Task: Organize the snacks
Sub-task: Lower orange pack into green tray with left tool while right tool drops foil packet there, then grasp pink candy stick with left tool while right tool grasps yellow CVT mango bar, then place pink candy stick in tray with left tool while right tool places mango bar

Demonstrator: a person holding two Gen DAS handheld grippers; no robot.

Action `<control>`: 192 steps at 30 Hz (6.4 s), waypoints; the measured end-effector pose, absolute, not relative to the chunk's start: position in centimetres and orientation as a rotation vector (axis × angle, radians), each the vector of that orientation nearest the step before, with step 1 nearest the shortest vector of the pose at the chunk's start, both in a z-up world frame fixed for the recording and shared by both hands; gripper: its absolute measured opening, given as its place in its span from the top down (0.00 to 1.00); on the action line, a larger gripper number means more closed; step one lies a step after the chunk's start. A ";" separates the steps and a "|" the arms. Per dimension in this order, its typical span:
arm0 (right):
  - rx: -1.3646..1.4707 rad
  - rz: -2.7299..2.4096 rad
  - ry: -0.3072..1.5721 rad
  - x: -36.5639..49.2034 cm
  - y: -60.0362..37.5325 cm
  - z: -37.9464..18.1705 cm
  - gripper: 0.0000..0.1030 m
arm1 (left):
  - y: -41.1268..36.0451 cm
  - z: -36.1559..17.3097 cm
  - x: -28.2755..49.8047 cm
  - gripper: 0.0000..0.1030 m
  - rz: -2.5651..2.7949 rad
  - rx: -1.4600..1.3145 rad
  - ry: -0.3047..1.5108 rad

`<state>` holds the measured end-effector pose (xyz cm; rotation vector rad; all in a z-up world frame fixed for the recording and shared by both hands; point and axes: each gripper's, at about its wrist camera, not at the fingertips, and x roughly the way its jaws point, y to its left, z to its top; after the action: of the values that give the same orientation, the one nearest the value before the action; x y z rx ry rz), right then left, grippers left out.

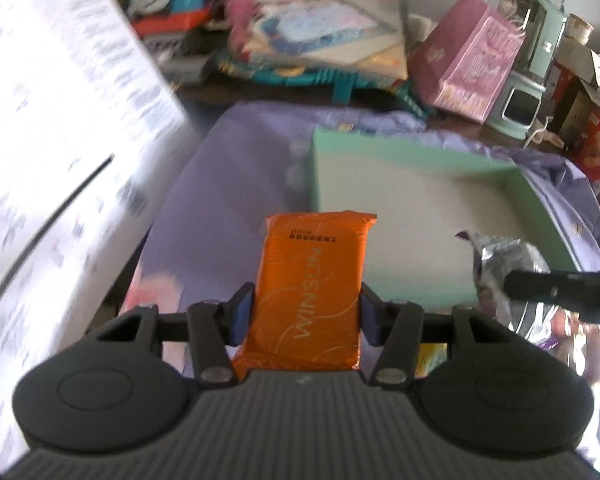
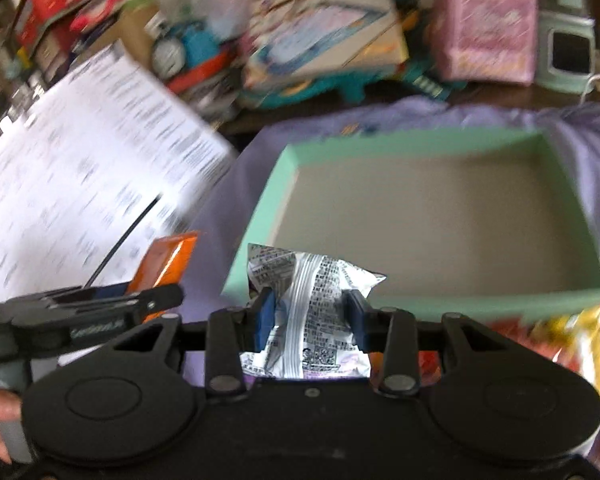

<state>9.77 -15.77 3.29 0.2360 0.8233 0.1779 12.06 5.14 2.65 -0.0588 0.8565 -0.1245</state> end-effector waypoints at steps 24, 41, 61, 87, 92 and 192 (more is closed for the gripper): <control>0.251 0.080 0.861 30.1 -22.9 -4.9 0.48 | -5.3 -4.9 33.5 0.32 -0.068 0.123 0.932; 0.255 0.053 0.814 24.6 -22.9 -1.1 0.00 | -5.3 -2.3 28.6 0.00 -0.082 0.095 0.915; 0.204 0.081 0.786 9.2 -22.1 -0.1 0.00 | -3.7 -3.1 12.3 0.00 -0.169 0.080 1.007; 0.244 0.197 0.961 5.7 -17.6 -4.4 0.22 | 0.1 -7.8 6.1 0.00 -0.096 0.056 1.098; 0.242 0.207 0.989 6.1 -16.7 -5.7 0.30 | 2.0 -8.2 6.2 0.00 -0.059 0.029 1.111; 0.334 0.176 0.830 12.4 -19.9 2.1 0.67 | 0.2 1.6 14.3 0.69 -0.186 0.017 0.859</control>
<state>12.45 -19.94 2.05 0.3340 0.8304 0.1757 14.34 0.17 1.64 0.0173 0.8587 -0.1860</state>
